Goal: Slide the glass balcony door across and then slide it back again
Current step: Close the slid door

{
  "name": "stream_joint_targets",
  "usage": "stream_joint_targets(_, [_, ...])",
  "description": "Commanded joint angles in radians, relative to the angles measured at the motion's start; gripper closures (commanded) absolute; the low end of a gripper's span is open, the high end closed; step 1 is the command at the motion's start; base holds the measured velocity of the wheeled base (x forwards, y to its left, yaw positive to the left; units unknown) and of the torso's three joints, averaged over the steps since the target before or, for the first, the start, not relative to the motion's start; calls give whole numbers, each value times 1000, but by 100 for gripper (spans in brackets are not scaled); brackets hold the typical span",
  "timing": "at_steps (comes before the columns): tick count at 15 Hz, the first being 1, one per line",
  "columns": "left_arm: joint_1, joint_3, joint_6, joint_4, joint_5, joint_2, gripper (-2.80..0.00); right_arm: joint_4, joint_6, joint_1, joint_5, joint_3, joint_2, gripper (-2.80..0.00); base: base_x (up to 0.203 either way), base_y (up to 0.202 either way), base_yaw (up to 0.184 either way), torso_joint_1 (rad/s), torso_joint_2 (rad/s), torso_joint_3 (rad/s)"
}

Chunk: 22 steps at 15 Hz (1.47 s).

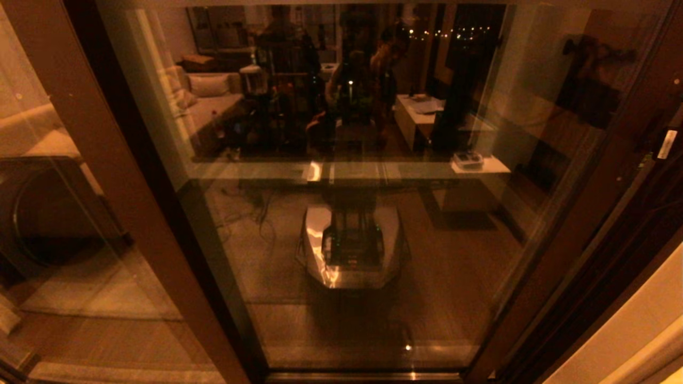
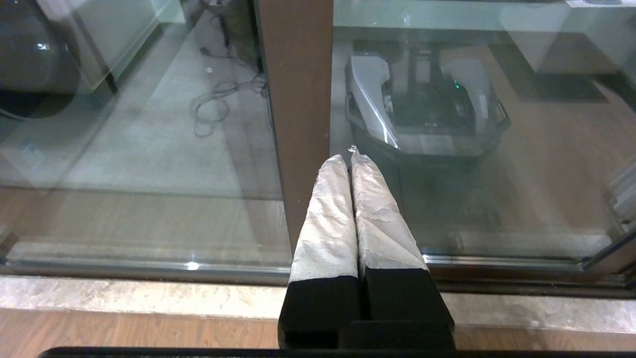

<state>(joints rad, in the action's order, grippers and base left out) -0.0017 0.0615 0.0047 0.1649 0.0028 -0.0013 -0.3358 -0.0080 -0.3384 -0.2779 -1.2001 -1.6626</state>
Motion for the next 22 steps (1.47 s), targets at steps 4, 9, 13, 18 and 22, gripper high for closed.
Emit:
stream_joint_targets(4, [0,0,0,1,0,-1,0,-2,-1,-43,5,-35,-30,-280,0,0,0,0,0,0])
stream_joint_targets(9, [0,0,0,1,0,0,0,-2,-3,-60,3,-44,-35,-280,0,0,0,0,0,0])
stream_joint_targets(13, [0,0,0,1,0,-1,0,-2,-1,-62,4,-37,-23,-280,0,0,0,0,0,0])
stream_joint_targets(18, [0,0,0,1,0,0,0,0,3,-38,81,65,137,-280,0,0,0,0,0,0])
stream_joint_targets(22, [0,0,0,1,0,-2,0,-1,3,-37,78,77,156,-280,0,0,0,0,0,0])
